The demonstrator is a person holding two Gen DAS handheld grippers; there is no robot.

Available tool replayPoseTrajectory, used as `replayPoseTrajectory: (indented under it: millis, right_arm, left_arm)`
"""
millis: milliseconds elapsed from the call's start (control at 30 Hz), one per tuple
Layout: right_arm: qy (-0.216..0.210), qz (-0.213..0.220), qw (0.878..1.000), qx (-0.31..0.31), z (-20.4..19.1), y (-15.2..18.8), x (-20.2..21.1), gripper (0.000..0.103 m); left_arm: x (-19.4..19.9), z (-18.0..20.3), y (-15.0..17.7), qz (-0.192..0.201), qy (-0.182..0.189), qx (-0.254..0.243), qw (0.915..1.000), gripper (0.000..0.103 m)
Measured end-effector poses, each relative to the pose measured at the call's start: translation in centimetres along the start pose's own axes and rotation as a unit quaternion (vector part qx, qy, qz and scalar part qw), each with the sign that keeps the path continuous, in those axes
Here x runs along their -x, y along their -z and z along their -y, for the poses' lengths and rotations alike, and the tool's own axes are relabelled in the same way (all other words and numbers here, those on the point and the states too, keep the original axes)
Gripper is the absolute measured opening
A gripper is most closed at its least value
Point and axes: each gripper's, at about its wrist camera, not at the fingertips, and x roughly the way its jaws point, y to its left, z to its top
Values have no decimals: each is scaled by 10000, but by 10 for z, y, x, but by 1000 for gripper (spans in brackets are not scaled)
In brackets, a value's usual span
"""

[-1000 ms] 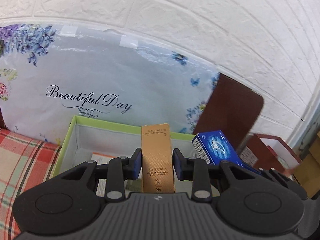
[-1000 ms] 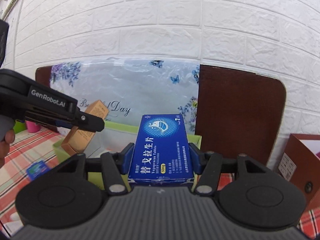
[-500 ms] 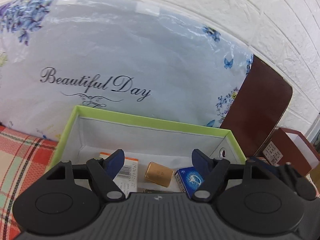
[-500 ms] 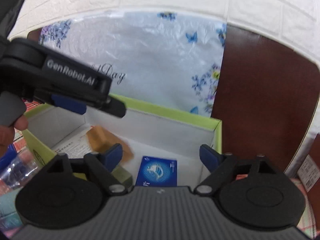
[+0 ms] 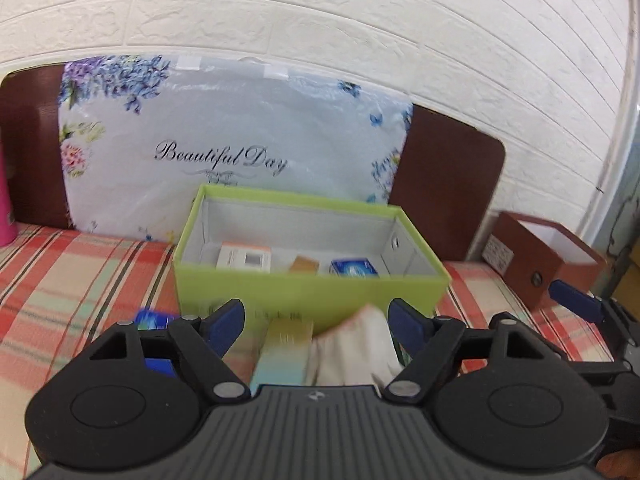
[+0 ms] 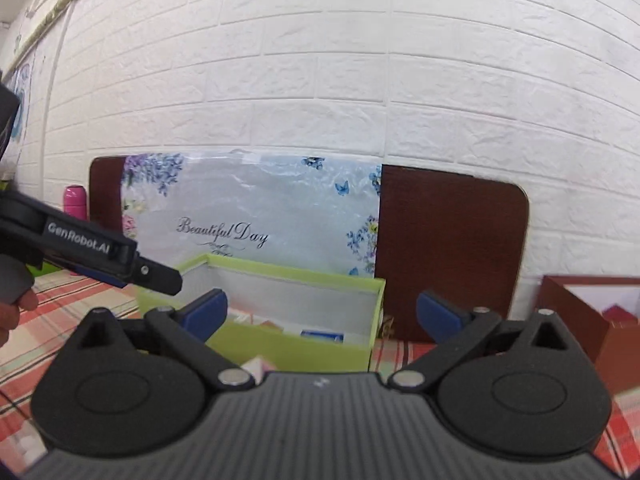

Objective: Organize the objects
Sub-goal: 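Open both grippers to drop the boxes into the lime-green box, then grasp translucent plastic tube with right gripper while left grasps red tape roll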

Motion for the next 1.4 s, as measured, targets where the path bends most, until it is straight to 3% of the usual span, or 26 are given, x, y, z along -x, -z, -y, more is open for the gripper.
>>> replayPoseTrajectory:
  millis: [200,333,467,633,833,1233,1333,1367,1400]
  right_arm:
    - [-11,-371,9992,-163,-19,33,53,103]
    - [58,-629,9980,-58,-31,53,77,103]
    - [165,-937,9955,-13,-37,75,93,103]
    - [264,-1525,9880,1,-41,93,100,101]
    - [459,-1755,9833,-129,-28,98,114,94]
    - [245,-2135,9766,-111,-35,105,115,49]
    - [228,-2164,9760,-94,-37,105,114,36]
    - [215,-2169,9759,-90,-38,105,114,32]
    - [189,-2170,9759,-95,-38,104,113,28]
  left_arm:
    - [33,6,54,-164,-38,189,9997,82]
    - [52,4,84,-186,-244,269,9992,82]
    - [64,-3,104,-349,-225,449,9981,82]
    - [70,7,116,-482,111,231,9985,82]
    - [51,23,130,-800,417,55,9959,80]
    - [16,27,126,-835,323,-107,9959,79]
    - [21,28,130,-816,331,-227,9959,61]
    - [23,26,131,-835,336,-249,9956,49]
    - [26,23,131,-895,406,-188,9950,50]
